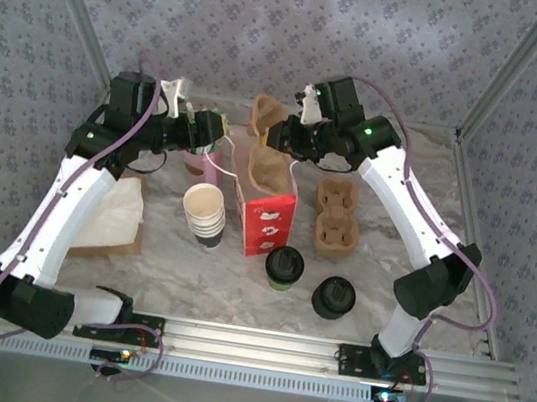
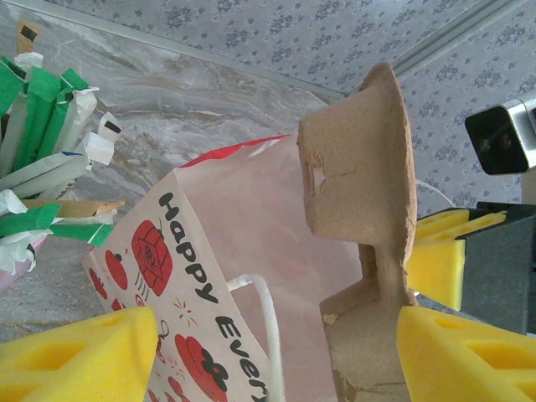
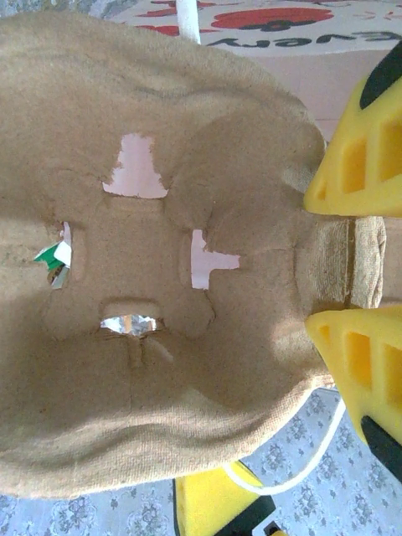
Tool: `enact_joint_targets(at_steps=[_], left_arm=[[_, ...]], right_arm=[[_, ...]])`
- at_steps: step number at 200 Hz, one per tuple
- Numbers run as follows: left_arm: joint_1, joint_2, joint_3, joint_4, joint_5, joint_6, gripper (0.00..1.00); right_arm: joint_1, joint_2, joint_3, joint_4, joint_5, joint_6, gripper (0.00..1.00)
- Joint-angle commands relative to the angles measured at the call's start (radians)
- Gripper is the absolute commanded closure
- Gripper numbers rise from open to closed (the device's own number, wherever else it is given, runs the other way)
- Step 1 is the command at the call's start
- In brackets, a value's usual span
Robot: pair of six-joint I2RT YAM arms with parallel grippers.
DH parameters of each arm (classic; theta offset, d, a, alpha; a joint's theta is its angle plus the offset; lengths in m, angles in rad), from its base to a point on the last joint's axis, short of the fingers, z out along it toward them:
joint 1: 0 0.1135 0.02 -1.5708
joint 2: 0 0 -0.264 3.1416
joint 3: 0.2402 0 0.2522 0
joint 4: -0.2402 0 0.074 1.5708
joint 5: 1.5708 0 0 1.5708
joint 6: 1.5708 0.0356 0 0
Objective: Pack the takeout coffee
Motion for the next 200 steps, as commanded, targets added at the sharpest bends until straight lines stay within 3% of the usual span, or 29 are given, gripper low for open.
enact_joint_targets(at_steps=[1, 72, 123, 171, 200], left_arm=[[-0.005, 0.000, -0.003, 0.027, 0.000, 0.019, 0.25], [-0.006, -0.048, -0.068, 0.015, -0.019, 0.021, 0.26], [-0.007, -0.051, -0.097, 0.017, -0.016, 0.023, 0.33], [-0.012, -0.039, -0.114, 0.031, -0.008, 0.019, 0.50], [-0.013, -0.039, -0.125, 0.036, -0.010, 0.017, 0.69]], right_arm=[[-0.003, 0.029, 0.045, -0.036, 0.020, -0.026, 0.76], [0.025, 0.012, 0.033, -0.118, 0.073, -0.078, 0.76], [0.052, 0.028, 0.075, -0.190, 0.111, -0.120, 0.76], [0.104, 0.063, 0.185, -0.302, 0.205, -0.176, 0.77], [0.129, 0.097, 0.245, -0.371, 0.233, -0.207, 0.76]])
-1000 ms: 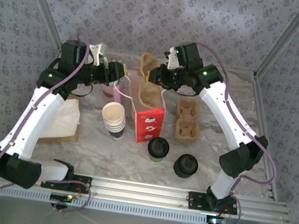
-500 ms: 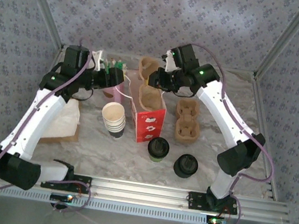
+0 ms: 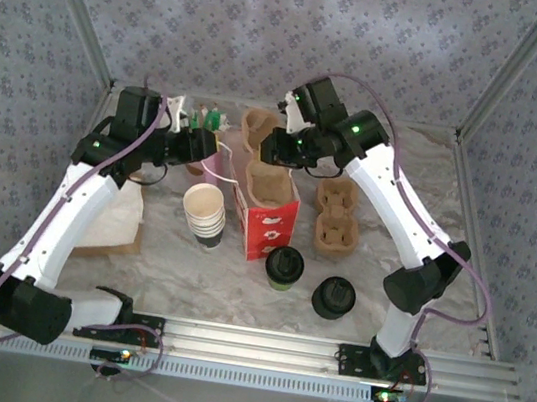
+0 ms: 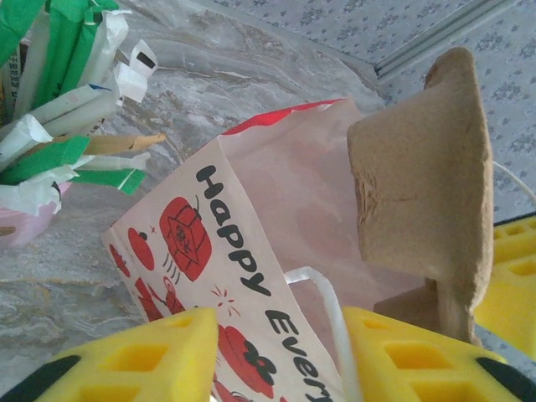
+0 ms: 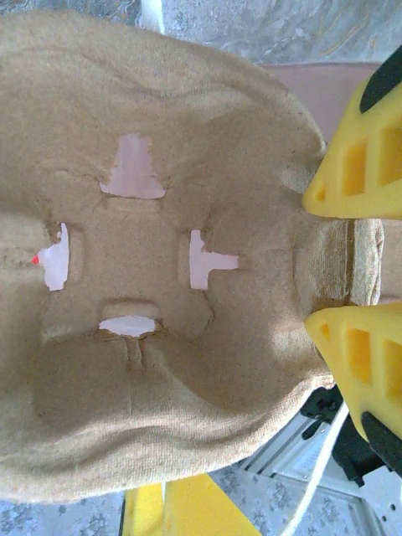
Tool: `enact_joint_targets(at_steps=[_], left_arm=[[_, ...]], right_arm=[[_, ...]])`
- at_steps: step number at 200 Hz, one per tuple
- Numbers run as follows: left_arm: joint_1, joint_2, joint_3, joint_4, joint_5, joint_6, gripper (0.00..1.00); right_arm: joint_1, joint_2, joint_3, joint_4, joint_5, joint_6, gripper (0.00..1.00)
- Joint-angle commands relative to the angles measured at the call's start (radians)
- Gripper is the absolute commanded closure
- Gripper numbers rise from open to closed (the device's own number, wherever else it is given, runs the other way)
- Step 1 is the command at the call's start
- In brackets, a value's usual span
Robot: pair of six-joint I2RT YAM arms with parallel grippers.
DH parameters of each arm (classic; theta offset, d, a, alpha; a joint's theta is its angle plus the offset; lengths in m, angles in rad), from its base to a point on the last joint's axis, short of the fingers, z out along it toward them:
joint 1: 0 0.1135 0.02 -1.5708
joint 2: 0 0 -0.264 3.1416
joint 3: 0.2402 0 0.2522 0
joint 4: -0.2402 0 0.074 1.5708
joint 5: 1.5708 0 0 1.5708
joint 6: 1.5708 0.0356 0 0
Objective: Pack the takeout coffee
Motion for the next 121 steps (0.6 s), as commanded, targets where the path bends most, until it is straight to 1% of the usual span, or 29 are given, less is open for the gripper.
enact_joint_targets(at_steps=[1, 21, 43, 83, 121], left_arm=[[-0.007, -0.006, -0.008, 0.034, 0.005, 0.005, 0.69], [-0.007, -0.009, -0.015, 0.033, 0.000, 0.005, 0.81], [-0.008, -0.009, -0.023, 0.035, -0.007, 0.003, 0.90], [-0.007, -0.004, -0.029, 0.046, -0.016, -0.003, 0.95], [-0.007, -0.003, -0.031, 0.050, -0.018, -0.005, 0.96]], right_arm=[[0.021, 0.036, 0.065, -0.108, 0.053, -0.052, 0.76], [0.032, 0.058, 0.090, -0.148, 0.065, -0.066, 0.76], [0.036, 0.075, 0.107, -0.177, 0.071, -0.073, 0.77], [0.037, 0.097, 0.113, -0.199, 0.077, -0.078, 0.77], [0.035, 0.116, 0.108, -0.204, 0.064, -0.088, 0.78]])
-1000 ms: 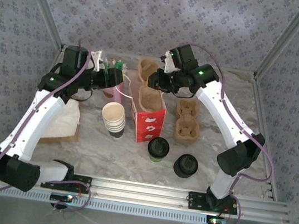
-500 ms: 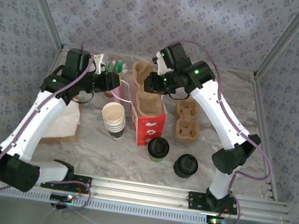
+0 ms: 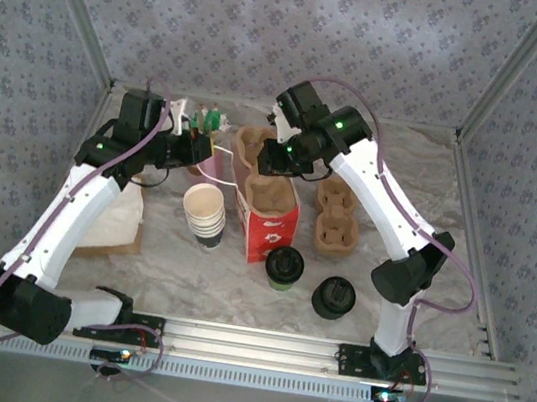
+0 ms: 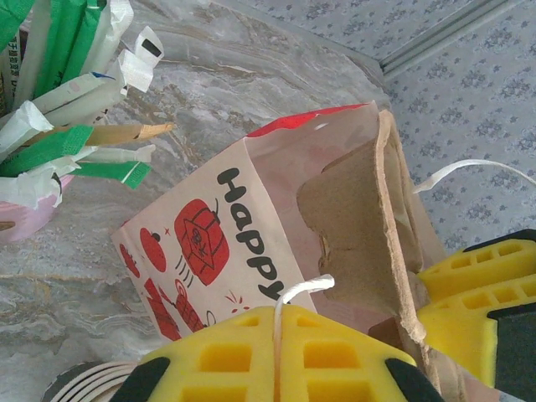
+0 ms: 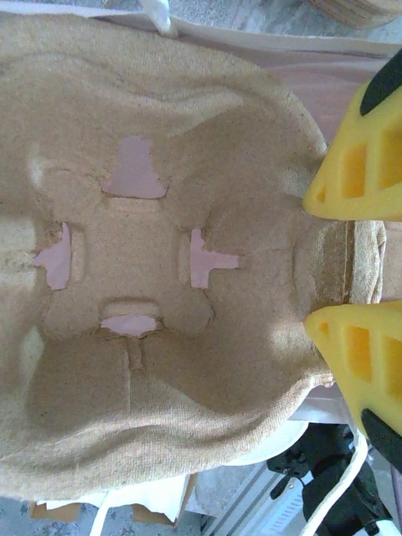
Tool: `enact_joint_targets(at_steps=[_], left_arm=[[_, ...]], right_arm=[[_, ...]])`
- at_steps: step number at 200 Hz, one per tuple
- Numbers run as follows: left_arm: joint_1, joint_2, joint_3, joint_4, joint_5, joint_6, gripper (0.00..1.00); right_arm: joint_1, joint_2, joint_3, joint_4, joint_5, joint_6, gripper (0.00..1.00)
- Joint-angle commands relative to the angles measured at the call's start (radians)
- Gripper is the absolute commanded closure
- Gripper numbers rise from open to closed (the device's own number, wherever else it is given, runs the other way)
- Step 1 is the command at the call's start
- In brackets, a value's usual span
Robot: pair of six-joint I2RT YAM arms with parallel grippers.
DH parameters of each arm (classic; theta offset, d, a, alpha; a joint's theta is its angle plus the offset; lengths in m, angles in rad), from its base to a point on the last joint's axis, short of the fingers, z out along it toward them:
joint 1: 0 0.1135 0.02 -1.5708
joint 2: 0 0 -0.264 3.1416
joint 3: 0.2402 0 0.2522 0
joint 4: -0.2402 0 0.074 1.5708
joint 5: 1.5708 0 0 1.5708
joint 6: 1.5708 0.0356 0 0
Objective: Pack the takeout coffee
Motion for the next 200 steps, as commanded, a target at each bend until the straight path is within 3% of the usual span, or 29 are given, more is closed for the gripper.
enact_joint_targets(at_steps=[1, 120, 200], left_arm=[[-0.005, -0.002, -0.002, 0.030, -0.010, 0.000, 0.96], [-0.005, 0.010, 0.004, 0.037, -0.010, 0.002, 0.97], [-0.007, 0.010, 0.008, 0.032, -0.004, 0.006, 0.97]], right_arm=[[0.004, 0.030, 0.026, -0.052, 0.008, -0.029, 0.78], [0.003, 0.069, 0.035, -0.085, 0.020, -0.052, 0.79], [0.005, 0.155, 0.153, -0.159, 0.145, -0.043, 0.79]])
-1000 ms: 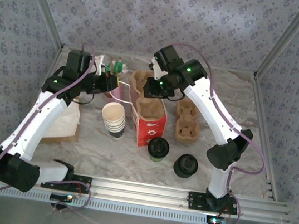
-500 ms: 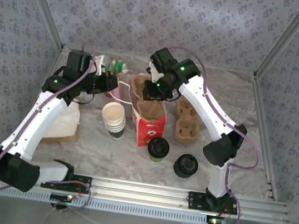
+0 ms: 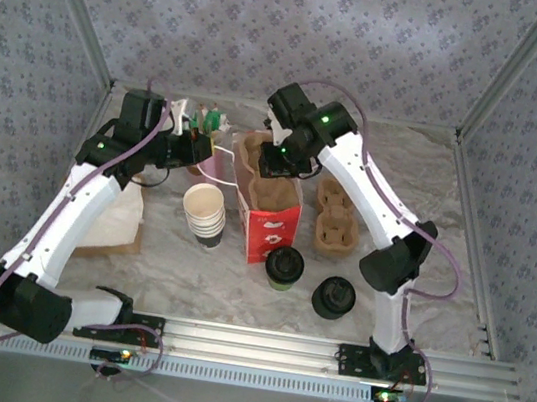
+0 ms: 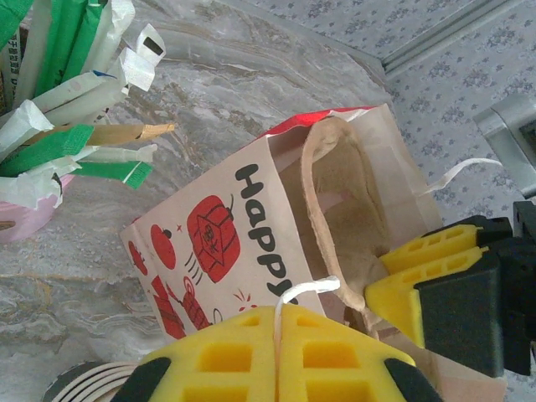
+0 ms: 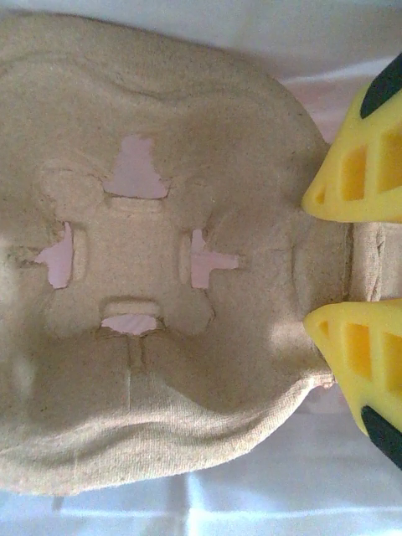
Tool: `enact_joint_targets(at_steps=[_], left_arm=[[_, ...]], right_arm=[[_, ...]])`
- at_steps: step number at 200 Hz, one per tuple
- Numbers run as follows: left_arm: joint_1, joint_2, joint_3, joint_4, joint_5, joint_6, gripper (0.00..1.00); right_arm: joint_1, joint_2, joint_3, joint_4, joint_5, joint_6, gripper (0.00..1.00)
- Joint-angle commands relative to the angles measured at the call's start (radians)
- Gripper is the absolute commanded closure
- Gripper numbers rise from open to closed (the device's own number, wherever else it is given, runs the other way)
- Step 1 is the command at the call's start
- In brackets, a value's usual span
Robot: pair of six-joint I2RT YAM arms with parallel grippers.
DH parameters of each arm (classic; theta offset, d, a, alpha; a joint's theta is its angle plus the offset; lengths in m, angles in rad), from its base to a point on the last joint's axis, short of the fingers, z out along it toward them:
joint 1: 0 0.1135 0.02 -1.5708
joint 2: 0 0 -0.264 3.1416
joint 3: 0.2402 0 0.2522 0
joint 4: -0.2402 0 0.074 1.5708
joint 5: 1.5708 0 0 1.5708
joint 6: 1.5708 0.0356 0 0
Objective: Pack the takeout coffee
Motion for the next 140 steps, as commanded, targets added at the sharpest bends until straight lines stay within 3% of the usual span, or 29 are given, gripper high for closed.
enact_joint_targets(at_steps=[1, 97, 140], left_arm=[[-0.006, 0.002, 0.007, 0.030, -0.004, 0.006, 0.97], [-0.006, 0.007, 0.008, 0.037, -0.002, 0.000, 0.96], [-0.009, 0.012, 0.006, 0.043, -0.002, -0.003, 0.96]], right_arm=[[0.006, 0.039, 0.059, -0.065, 0.062, -0.013, 0.79], [0.084, 0.104, 0.129, -0.168, 0.235, -0.017, 0.79], [0.095, 0.145, 0.139, -0.183, 0.235, -0.017, 0.79]])
